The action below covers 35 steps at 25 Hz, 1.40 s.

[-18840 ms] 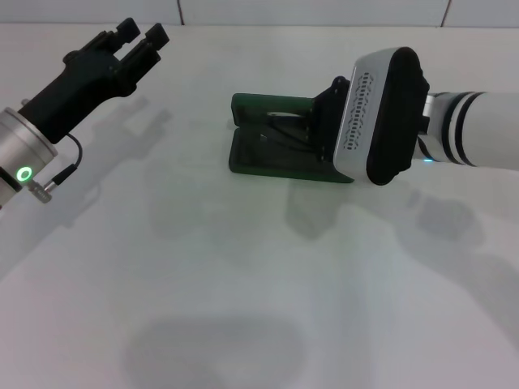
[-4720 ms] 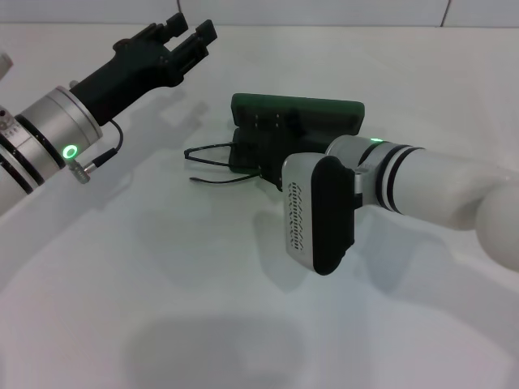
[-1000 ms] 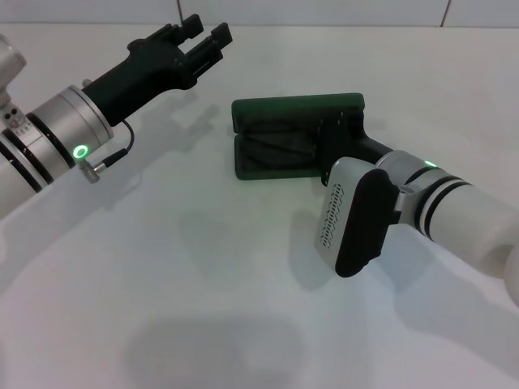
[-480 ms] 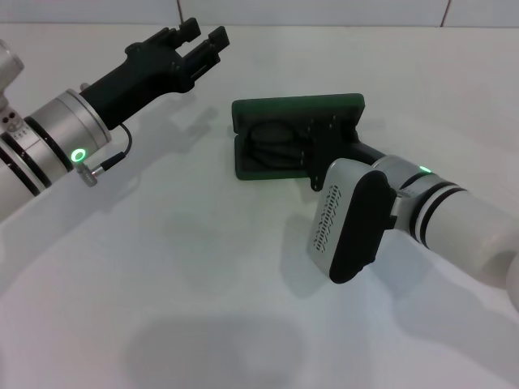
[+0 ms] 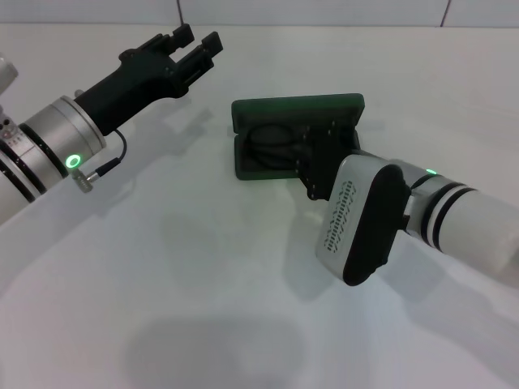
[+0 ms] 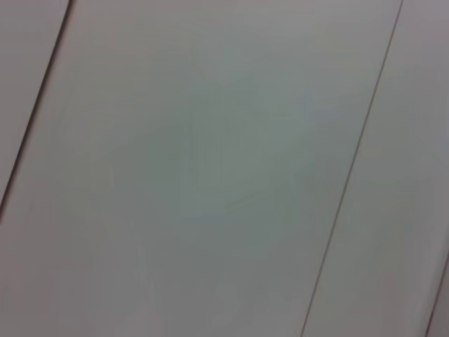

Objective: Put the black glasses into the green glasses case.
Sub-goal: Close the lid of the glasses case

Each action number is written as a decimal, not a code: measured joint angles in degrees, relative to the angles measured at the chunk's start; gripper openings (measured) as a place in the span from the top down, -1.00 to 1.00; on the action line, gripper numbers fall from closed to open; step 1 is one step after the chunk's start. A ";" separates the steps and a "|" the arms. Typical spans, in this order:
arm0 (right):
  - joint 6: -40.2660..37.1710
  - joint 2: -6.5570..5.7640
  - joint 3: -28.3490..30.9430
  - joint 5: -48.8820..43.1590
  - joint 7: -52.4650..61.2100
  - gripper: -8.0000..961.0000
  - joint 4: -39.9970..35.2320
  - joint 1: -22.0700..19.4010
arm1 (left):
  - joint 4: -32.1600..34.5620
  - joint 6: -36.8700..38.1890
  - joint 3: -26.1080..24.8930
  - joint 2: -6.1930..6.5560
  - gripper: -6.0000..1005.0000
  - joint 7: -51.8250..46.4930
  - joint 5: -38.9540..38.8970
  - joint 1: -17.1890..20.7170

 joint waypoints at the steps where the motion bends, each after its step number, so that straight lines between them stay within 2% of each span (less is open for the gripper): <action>1: -0.99 -0.09 0.69 0.05 -0.01 0.59 -0.38 -0.24 | 0.03 -0.04 -0.05 0.02 -0.31 0.00 -0.01 0.08; 3: -4.48 -0.21 2.74 0.15 -0.03 0.59 -1.30 -0.93 | 0.14 -0.24 -0.10 0.09 -0.31 -0.01 -0.03 0.30; 6: -16.21 -0.33 8.90 0.13 0.06 0.59 -3.68 -3.09 | 0.26 -0.99 -0.06 0.28 -0.31 -0.34 0.07 0.53; 11: -40.14 -0.41 23.74 -0.32 1.42 0.59 -5.67 -6.59 | 1.61 -3.90 0.23 0.79 -0.31 -4.95 3.57 -1.44; 13: -52.76 -0.51 32.04 -0.48 3.36 0.59 -4.35 -7.07 | 2.82 -6.30 0.25 0.82 -0.31 -7.89 7.28 -3.49; 16: -68.49 -0.56 44.73 -0.33 4.94 0.59 0.80 -6.06 | 3.39 -10.82 0.25 0.55 -0.31 -11.15 12.84 -7.19; 17: -76.39 -0.56 51.96 -0.21 5.21 0.59 4.74 -4.86 | 3.41 -12.58 0.32 0.38 -0.31 -12.11 14.80 -8.84; 19: -86.98 -0.95 63.12 -0.60 5.31 0.59 11.62 -2.23 | 3.33 -15.12 1.01 0.23 -0.31 -13.45 17.26 -11.08; 21: -94.91 -2.28 71.08 -1.49 5.33 0.59 18.46 0.60 | 3.37 -17.32 3.23 0.21 -0.31 -15.26 18.24 -12.57; 22: -99.42 -3.81 74.95 -1.83 5.36 0.59 22.81 2.27 | 3.63 -18.52 4.98 0.24 -0.31 -16.50 18.42 -13.28; 24: -103.97 -6.36 78.59 -1.84 5.41 0.59 28.10 3.76 | 4.05 -20.87 8.51 0.36 -0.31 -19.06 19.02 -14.91; 26: -106.46 -7.95 80.70 -1.72 5.46 0.52 30.70 4.01 | 4.61 -22.93 11.88 0.52 -0.31 -22.08 20.25 -16.34; 29: -107.62 -8.21 83.55 -1.65 5.54 0.42 30.55 2.94 | 7.09 -24.86 15.17 0.52 -0.31 -27.54 24.34 -16.92; 35: -108.58 -8.56 87.20 -1.53 6.64 0.11 30.11 1.61 | 8.62 -25.33 15.67 0.23 -0.31 -32.08 29.29 -16.98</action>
